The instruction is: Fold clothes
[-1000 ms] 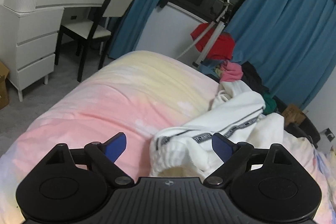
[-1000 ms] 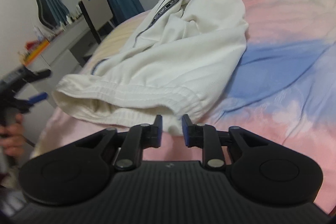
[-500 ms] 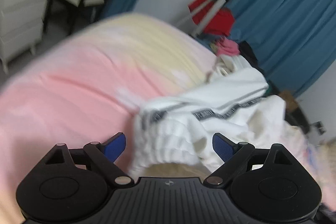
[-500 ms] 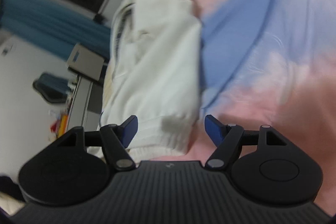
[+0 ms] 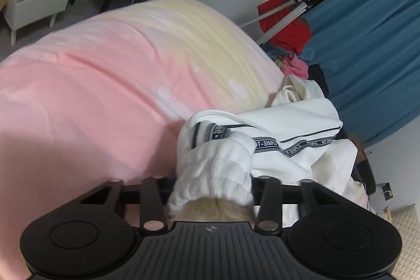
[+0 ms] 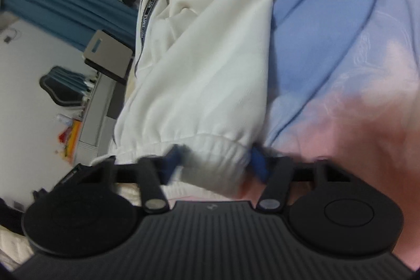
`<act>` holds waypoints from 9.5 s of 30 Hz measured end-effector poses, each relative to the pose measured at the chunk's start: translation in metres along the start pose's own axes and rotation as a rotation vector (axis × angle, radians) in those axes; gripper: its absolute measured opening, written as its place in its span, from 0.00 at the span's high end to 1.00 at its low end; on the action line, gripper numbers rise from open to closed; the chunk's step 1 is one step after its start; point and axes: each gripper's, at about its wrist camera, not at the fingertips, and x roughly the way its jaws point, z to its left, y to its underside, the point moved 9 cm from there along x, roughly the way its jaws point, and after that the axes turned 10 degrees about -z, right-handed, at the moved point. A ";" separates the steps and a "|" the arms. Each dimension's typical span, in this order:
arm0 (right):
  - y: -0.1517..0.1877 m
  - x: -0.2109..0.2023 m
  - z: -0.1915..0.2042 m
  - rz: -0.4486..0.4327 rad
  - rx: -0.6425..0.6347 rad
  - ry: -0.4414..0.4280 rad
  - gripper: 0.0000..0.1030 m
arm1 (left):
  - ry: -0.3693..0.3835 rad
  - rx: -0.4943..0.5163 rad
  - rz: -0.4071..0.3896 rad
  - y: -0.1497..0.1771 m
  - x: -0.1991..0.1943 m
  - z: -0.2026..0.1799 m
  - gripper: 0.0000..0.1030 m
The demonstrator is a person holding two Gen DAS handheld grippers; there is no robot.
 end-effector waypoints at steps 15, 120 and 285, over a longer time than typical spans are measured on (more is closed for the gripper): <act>0.066 0.013 0.169 0.144 -0.034 -0.363 0.76 | -0.150 0.286 -0.329 -0.196 -0.025 -0.036 0.85; -0.171 0.146 0.018 -0.245 0.177 -0.032 0.87 | 0.344 0.359 -0.167 0.117 -0.027 -0.137 0.91; -0.109 0.048 0.003 -0.289 -0.463 0.383 0.29 | -0.381 0.353 -0.058 -0.186 0.070 0.166 0.69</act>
